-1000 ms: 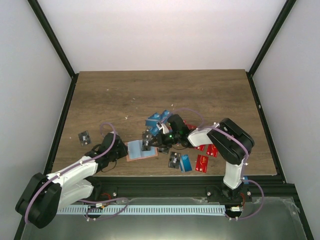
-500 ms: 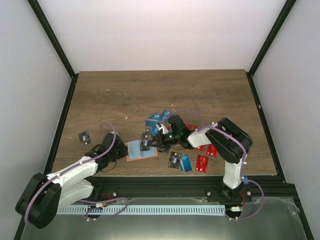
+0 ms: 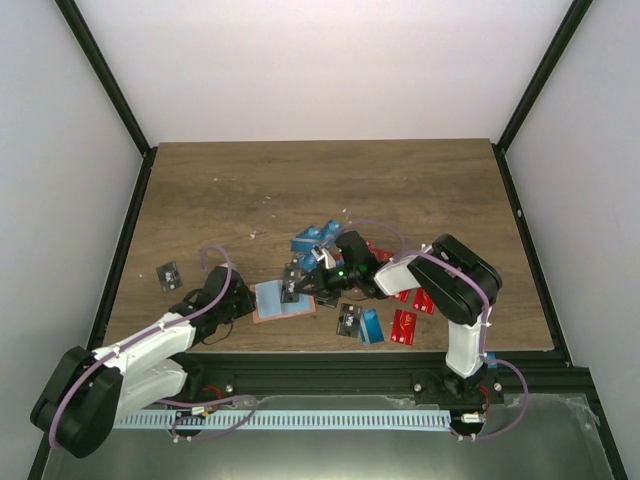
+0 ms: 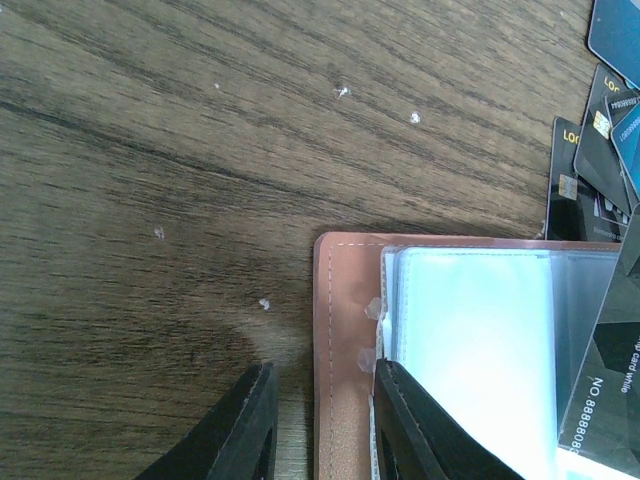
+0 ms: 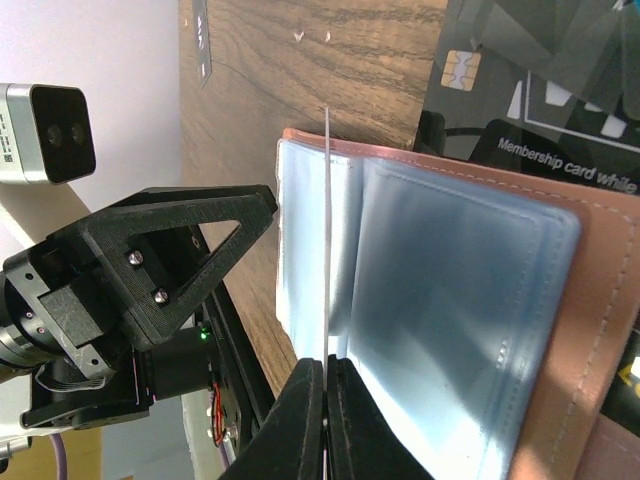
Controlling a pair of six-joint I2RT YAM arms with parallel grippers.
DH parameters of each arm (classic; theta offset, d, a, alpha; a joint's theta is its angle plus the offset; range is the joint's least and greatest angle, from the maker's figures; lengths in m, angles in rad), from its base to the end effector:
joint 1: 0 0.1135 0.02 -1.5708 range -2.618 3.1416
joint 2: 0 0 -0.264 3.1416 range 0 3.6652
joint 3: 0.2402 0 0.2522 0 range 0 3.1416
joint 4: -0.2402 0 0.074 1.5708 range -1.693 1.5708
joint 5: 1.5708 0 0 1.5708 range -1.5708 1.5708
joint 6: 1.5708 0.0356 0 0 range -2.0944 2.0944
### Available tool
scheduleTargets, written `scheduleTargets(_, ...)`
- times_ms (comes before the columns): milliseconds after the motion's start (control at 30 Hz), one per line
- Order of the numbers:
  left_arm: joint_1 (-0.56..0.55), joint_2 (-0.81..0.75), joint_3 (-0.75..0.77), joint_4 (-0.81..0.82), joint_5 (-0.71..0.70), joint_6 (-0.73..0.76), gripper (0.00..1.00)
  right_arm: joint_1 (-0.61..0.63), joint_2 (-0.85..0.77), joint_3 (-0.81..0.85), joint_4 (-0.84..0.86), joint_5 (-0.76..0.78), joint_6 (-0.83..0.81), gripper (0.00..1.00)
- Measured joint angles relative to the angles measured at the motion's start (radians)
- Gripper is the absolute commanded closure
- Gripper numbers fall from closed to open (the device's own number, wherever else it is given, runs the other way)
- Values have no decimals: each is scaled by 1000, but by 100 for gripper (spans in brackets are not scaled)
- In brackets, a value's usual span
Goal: Put the credit cards into the card holder
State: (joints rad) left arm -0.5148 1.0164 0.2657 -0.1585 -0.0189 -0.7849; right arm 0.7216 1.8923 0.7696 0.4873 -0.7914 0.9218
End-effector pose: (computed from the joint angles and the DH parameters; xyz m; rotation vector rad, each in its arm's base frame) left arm 0.1469 -0.0823 0.1283 -0.3524 2.5321 -0.5120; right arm 0.2410 0.2458 0.1104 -0.2791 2.5779 1.6601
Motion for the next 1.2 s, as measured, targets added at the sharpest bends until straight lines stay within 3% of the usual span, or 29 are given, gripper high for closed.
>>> scheduleTargets(900, 0, -2, -3, 1, 9, 1, 73, 49, 64, 5, 42, -54, 38, 99)
scheduleTargets(1200, 0, -2, -6, 9, 27, 3, 73, 49, 117, 81, 1, -107, 18, 99)
